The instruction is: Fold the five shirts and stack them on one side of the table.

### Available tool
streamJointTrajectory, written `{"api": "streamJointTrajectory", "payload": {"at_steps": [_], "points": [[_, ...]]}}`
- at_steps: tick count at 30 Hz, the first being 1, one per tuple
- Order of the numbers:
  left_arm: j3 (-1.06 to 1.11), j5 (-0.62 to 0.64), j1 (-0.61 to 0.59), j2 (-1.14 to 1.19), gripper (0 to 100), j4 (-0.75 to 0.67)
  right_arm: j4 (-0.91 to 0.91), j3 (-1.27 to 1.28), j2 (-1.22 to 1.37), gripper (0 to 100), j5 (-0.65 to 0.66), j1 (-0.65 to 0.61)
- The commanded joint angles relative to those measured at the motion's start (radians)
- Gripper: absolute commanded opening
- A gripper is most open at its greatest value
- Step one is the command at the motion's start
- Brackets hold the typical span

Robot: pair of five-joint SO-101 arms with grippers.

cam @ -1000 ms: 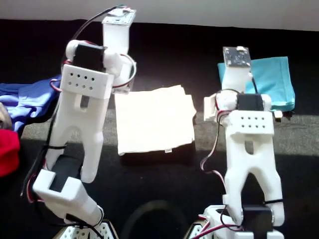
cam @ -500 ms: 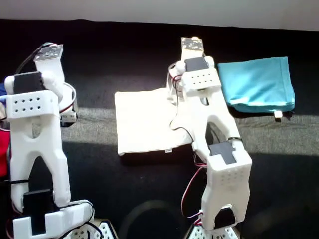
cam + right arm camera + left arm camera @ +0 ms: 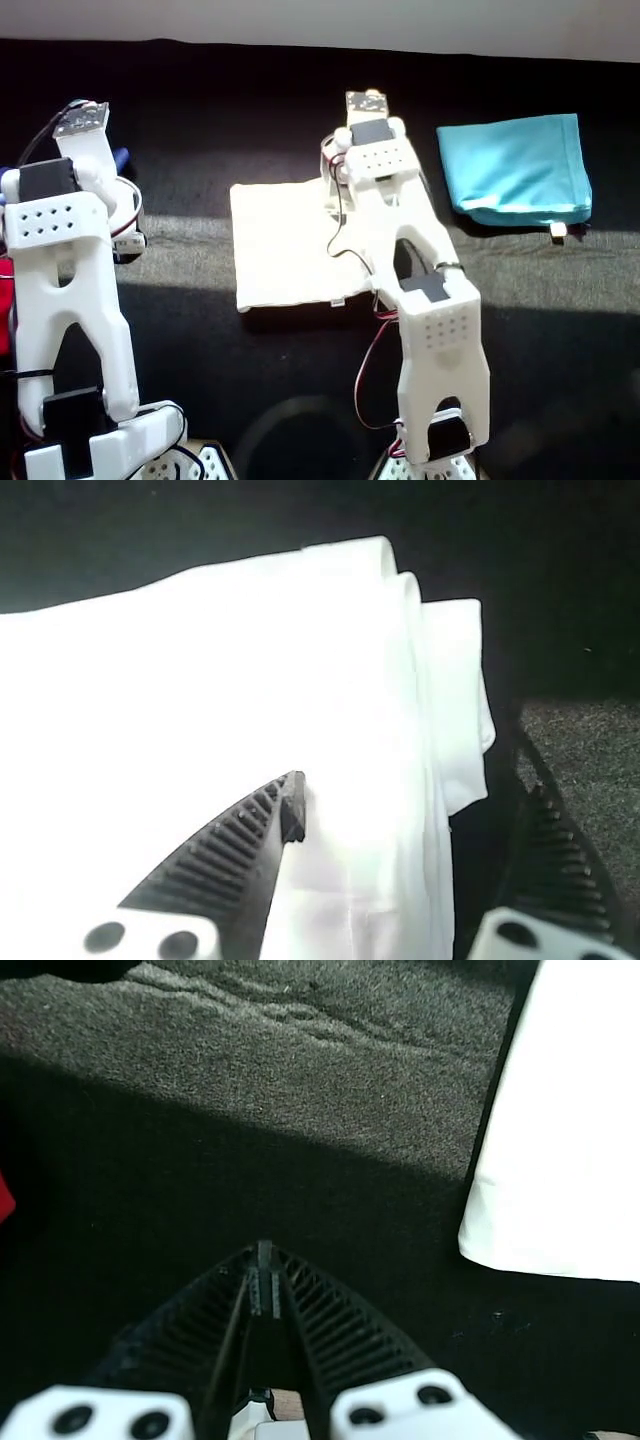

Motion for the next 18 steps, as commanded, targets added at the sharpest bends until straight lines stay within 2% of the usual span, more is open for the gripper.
{"api": "streamJointTrajectory", "payload": {"at_steps": [1,11,13,15,16,18], "points": [[-0.008,-0.009,-0.012,-0.035,1,-0.012,-0.047,-0.045,0.028,32.7,-0.011,0.002],[-0.012,-0.009,-0.012,-0.035,1,-0.012,-0.073,-0.045,0.179,31.8,-0.009,0.012],[-0.012,-0.009,-0.012,-0.035,1,-0.026,-0.059,-0.045,0.189,22.8,-0.003,0.013],[-0.008,-0.009,-0.012,-0.035,1,-0.041,-0.050,-0.047,0.188,4.8,-0.003,0.035],[-0.005,-0.009,-0.012,-0.035,1,-0.048,-0.050,-0.058,0.185,0.0,-0.003,0.048],[-0.005,-0.009,-0.012,-0.031,1,-0.049,-0.038,-0.094,0.171,3.0,-0.002,0.090]]}}
